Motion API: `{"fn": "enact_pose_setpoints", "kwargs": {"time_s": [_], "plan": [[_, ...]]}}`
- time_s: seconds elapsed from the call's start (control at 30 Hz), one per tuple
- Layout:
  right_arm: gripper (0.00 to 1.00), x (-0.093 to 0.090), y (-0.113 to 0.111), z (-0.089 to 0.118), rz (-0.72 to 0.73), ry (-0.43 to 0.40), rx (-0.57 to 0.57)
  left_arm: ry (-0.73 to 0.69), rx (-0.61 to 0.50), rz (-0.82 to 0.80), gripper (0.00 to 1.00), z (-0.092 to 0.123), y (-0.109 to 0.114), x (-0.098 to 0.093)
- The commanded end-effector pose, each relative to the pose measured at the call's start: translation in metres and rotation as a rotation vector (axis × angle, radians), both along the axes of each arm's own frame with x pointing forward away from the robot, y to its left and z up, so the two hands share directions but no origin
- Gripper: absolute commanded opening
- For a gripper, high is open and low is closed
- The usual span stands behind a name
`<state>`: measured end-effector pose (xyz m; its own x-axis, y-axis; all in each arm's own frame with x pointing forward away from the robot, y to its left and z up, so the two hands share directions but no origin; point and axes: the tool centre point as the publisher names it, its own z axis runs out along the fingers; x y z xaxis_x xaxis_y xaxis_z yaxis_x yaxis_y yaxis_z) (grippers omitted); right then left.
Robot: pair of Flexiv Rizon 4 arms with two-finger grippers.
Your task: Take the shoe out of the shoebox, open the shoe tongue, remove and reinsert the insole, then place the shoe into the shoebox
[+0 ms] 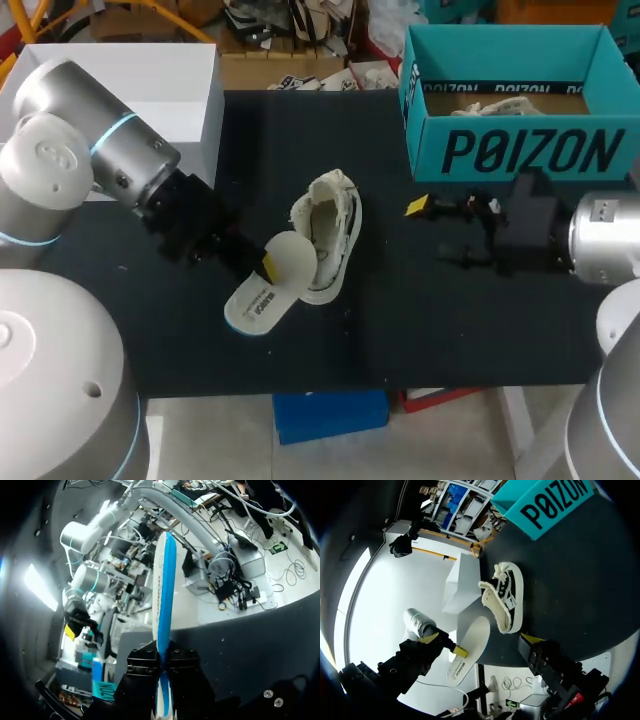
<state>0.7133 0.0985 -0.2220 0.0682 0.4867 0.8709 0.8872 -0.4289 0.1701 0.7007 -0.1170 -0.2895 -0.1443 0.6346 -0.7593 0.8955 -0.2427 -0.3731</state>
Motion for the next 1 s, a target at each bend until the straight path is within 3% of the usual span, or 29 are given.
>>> {"fn": "enact_pose_setpoints", "kwargs": {"time_s": [0.03, 1.0], "plan": [[1.00, -0.006, -0.006, 0.000, -0.001, -0.007, 0.010, 0.010, 0.056, -0.036, 0.00, -0.003, -0.003, 0.005], [1.00, -0.006, -0.006, 0.000, -0.001, -0.007, 0.010, 0.018, 0.159, -0.064, 0.00, -0.042, -0.039, 0.066]]}}
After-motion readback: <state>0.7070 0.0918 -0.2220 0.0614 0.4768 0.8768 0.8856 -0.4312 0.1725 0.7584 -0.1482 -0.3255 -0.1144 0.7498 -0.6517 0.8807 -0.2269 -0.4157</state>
